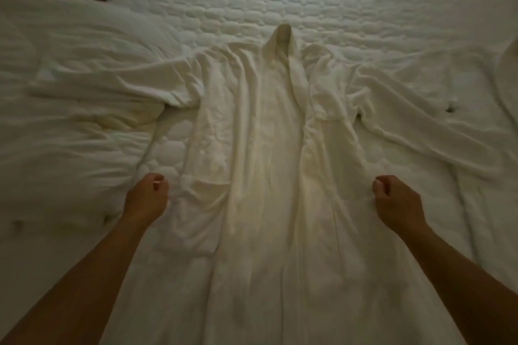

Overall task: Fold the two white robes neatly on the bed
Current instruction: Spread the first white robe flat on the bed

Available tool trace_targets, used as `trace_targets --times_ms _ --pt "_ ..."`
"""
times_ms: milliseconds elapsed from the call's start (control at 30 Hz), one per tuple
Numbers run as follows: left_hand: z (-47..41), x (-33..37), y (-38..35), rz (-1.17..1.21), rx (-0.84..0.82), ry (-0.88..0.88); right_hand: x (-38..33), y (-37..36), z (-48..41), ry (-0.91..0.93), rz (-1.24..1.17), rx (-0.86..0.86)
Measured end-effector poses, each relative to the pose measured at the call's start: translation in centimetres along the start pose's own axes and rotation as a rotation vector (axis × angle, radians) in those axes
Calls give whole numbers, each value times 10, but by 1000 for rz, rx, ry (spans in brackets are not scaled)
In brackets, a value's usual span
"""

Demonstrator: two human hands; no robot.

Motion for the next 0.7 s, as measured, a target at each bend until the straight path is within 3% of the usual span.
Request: trace_targets --times_ms 167,267,367,433,533,633,700 --pt "-101 40 -48 163 -98 14 0 -30 -102 -109 -132 -56" --pt "-97 81 -59 192 -90 -23 0 -45 -130 -87 -223 -59" --pt "-101 97 -41 117 70 -108 15 -25 -134 -21 -114 40" --pt "-118 83 -17 29 186 -42 41 -2 -131 -48 10 111" --pt "-130 69 1 -82 244 49 63 7 -139 -99 52 31" --pt "-89 127 -5 -78 440 -156 60 6 -149 -132 -23 15" --pt "-47 191 -49 24 230 -325 56 3 -149 -119 -60 43"
Point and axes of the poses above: each hand's wrist, its own z-axis away from the middle knuckle, its own y-axis out of the back of the hand, x = y × z, the point moved 8 cm from there along -z, towards the middle knuckle, and after that the axes turned 15 degrees about y, right-handed, at the moved point
